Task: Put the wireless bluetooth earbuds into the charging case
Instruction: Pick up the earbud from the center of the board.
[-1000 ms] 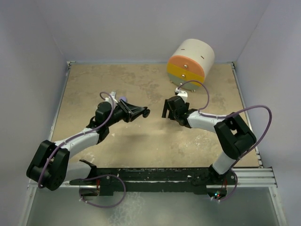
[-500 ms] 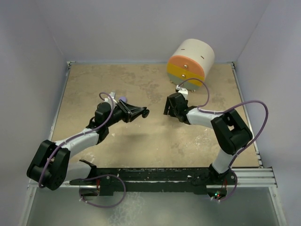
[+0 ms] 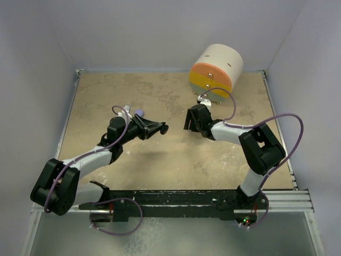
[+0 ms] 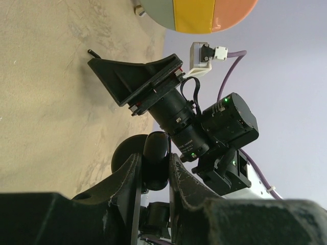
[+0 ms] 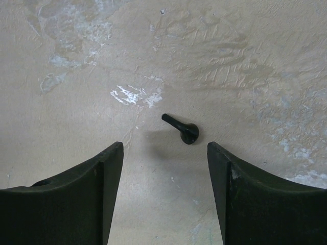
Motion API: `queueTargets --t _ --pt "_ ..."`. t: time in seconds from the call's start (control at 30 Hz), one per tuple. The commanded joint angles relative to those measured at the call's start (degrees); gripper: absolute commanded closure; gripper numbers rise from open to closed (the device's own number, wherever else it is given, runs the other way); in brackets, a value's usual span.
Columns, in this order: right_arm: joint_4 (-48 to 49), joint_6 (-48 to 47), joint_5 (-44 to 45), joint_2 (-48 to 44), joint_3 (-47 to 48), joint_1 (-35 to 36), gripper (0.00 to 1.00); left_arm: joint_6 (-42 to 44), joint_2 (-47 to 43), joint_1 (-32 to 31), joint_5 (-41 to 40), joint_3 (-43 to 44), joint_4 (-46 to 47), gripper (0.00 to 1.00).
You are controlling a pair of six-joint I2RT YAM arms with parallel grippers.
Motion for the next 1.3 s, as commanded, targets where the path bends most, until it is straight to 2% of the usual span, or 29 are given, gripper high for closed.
queueTargets --t 0.0,0.53,0.83,1.27 --pt "0.75 -0.37 -0.81 -1.95 -0.05 -0.08 0.32 0.62 -0.56 0.35 0.80 -0.22 3.36 1.00" --pt "2.55 -2.29 -5.54 -1.54 0.14 1.95 0.32 0.58 -0.27 0.65 0.77 -0.24 3.56 1.00" --pt "2.77 -1.26 -7.65 1.85 0.69 2.10 0.31 0.65 -0.46 0.75 1.06 0.41 3.08 1.00" --pt "0.36 0.67 -2.01 3.83 2.34 1.36 0.25 1.15 -0.82 1.12 1.16 0.88 1.85 1.00"
